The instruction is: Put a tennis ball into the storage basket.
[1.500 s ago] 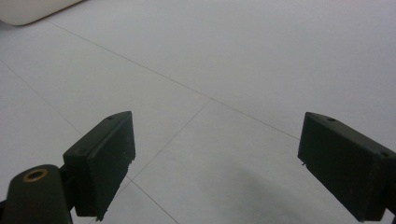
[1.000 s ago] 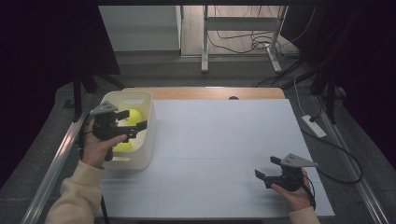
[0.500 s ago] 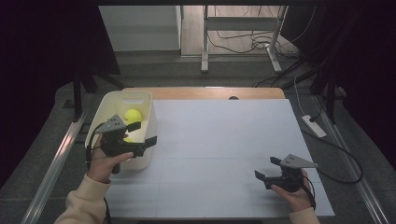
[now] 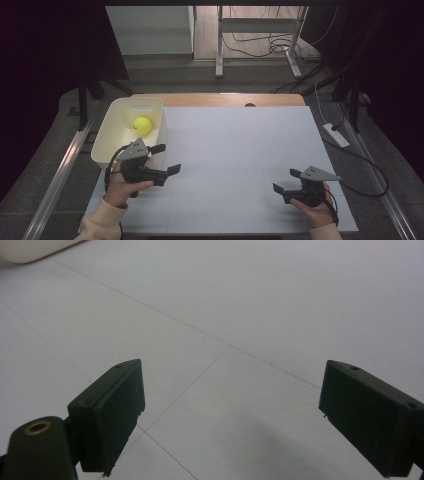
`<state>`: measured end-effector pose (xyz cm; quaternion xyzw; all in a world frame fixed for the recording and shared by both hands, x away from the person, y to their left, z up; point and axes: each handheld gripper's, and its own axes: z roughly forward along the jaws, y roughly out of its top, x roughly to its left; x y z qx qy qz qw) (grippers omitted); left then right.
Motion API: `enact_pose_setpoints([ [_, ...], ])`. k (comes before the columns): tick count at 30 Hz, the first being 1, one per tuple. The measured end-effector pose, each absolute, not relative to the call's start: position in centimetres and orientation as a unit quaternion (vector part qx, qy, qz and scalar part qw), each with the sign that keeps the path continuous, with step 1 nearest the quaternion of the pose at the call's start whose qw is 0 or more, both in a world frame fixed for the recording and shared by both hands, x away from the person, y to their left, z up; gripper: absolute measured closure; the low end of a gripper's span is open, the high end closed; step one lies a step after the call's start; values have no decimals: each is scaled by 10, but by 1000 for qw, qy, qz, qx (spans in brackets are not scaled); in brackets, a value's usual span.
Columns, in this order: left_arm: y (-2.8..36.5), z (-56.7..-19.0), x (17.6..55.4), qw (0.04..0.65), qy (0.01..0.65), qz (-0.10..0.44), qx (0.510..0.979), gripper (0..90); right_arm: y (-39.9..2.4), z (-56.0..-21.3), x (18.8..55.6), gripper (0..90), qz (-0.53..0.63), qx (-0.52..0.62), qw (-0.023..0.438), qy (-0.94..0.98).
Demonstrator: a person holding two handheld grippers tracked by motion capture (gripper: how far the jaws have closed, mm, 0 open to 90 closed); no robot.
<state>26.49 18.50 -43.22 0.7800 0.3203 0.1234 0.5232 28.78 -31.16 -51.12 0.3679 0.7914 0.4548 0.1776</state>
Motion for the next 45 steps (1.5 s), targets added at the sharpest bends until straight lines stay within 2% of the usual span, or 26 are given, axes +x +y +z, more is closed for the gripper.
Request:
enact_pose_setpoints([
  [16, 160, -471, 256, 491, 286, 96, 817, 131, -311, -511, 287, 112, 454, 367, 179, 792],
  [28, 164, -503, 252, 483, 298, 91, 818, 127, -310, -511, 287, 112, 455, 366, 178, 792],
  [45, 180, -524, 245, 481, 327, 85, 809, 126, -307, -510, 286, 111, 466, 350, 172, 794],
])
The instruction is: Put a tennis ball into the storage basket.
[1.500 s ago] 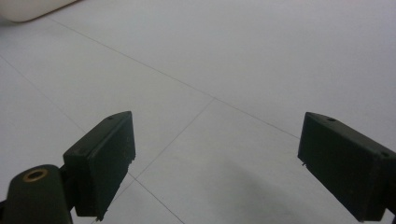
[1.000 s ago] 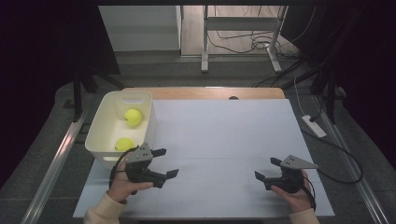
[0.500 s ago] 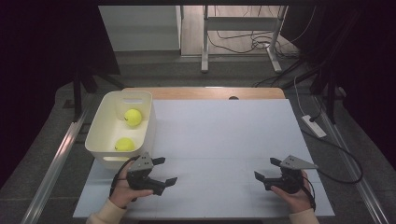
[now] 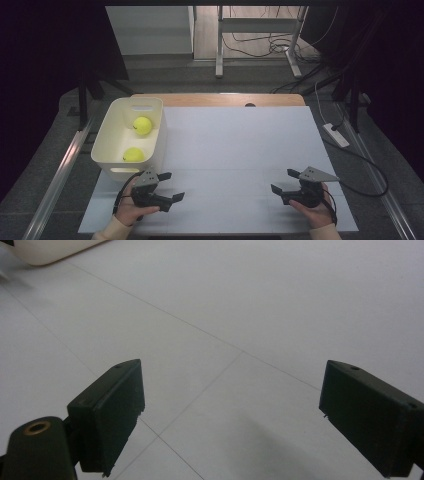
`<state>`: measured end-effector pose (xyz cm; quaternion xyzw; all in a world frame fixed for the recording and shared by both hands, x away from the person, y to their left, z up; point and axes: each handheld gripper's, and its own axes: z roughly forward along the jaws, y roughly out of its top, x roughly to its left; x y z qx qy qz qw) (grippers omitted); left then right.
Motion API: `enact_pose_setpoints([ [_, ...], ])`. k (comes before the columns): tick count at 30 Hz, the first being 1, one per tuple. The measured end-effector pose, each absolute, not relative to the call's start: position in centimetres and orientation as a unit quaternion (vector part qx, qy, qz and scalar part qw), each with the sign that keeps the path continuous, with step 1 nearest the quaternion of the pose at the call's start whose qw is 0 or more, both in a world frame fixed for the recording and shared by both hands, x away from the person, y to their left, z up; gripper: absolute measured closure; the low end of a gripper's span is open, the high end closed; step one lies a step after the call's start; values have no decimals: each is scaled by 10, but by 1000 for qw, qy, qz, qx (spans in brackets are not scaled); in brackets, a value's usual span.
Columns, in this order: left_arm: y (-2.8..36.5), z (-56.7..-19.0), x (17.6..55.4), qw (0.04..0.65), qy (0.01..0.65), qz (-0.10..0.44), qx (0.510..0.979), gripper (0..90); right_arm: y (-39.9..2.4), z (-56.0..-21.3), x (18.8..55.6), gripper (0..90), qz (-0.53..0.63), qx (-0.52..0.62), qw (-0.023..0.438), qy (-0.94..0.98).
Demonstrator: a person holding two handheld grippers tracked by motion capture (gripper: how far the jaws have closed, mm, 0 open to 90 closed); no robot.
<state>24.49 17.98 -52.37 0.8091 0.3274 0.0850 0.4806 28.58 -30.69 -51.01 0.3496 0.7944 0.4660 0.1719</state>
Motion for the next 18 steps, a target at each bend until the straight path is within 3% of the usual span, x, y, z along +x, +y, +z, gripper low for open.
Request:
enact_pose_setpoints([
  [18, 181, -527, 243, 486, 336, 86, 802, 126, -305, -509, 287, 107, 479, 333, 155, 797],
])
